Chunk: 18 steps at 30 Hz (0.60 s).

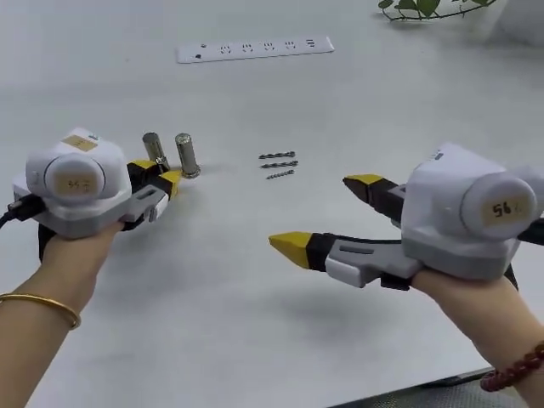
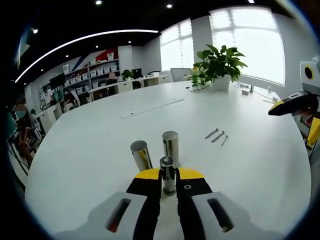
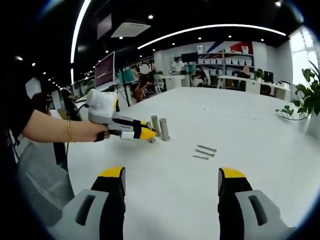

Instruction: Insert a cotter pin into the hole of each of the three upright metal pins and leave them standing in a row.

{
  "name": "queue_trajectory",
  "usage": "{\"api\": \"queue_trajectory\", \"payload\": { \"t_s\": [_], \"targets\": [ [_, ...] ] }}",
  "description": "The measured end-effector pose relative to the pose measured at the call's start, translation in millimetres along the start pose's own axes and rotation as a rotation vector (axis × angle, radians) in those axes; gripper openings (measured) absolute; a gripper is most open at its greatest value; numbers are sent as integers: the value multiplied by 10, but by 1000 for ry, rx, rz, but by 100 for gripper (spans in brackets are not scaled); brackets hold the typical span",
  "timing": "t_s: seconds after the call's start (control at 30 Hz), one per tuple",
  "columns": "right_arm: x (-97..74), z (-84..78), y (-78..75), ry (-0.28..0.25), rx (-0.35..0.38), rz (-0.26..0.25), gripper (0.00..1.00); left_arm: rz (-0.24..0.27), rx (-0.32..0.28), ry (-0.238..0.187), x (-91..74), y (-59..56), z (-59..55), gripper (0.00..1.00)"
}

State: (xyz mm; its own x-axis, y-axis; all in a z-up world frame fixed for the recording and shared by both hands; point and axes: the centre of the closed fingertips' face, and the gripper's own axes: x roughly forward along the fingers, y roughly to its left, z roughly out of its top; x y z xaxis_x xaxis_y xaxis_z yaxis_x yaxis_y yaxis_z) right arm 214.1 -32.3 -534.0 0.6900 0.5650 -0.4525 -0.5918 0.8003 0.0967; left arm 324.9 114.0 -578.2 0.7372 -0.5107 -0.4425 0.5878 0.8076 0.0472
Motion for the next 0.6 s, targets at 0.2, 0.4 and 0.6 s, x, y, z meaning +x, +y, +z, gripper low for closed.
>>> {"api": "queue_trajectory", "payload": {
  "t_s": [0.2,0.4,0.6],
  "targets": [
    [-4,28,-18,-10,-5,-9,72,-14,-10,-7,-5,0,0,6],
    [-8,37,-12,-12,4,-8,72,-33,-16,-6,-15,-18,-3,6],
    [-20,48,1,-13,-7,-5,70,-56,-24,0,-44,-104,-11,6]
  ]
}}
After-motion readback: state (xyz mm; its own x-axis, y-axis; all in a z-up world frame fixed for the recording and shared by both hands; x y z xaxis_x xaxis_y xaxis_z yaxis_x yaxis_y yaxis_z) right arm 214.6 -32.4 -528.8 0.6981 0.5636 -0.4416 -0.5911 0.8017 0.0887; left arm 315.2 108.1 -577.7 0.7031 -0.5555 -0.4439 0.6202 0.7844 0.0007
